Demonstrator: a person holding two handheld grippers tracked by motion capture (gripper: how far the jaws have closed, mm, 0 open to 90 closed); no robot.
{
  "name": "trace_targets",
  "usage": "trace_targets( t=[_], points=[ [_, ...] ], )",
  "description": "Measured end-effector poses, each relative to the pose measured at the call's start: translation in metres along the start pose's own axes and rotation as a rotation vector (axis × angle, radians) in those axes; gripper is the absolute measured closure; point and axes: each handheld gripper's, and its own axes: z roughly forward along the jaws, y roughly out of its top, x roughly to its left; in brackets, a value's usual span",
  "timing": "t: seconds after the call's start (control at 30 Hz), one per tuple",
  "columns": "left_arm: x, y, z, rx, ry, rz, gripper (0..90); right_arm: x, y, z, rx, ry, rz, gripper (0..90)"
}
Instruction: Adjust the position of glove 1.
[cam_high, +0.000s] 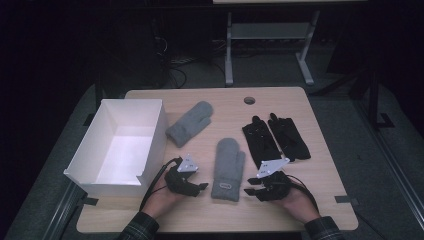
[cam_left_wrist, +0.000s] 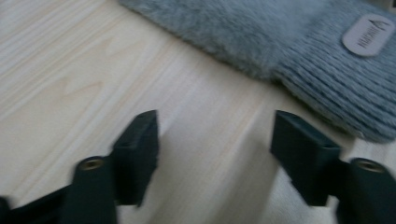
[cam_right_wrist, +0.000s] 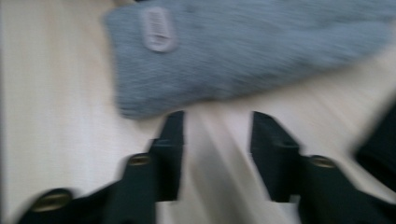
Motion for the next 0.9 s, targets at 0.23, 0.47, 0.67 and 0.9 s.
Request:
trace_targets(
  t=[0.23,0.47,0.67,0.9],
  points=[
    [0.012,0.019,0.004,0.069,0.023,-0.05,87.2,-0.018,-0.02,-0.008,-0.017,-0.112,0.053,27.5],
    [0.027,0.05,0.021,0.048,0.024,-0.059,89.6,-0.034,-0.041,-0.018,-0.039,-0.187,0.119,19.3],
    [0.041,0.075,0.043,0.042,0.055,-0.052,89.4,-0.037,-0.047,-0.02,-0.057,-0.204,0.121,16.1],
    [0.047,0.093,0.064,0.054,0.032,-0.05,89.3,-0.037,-0.049,-0.019,-0.06,-0.191,0.14,14.1]
  ],
)
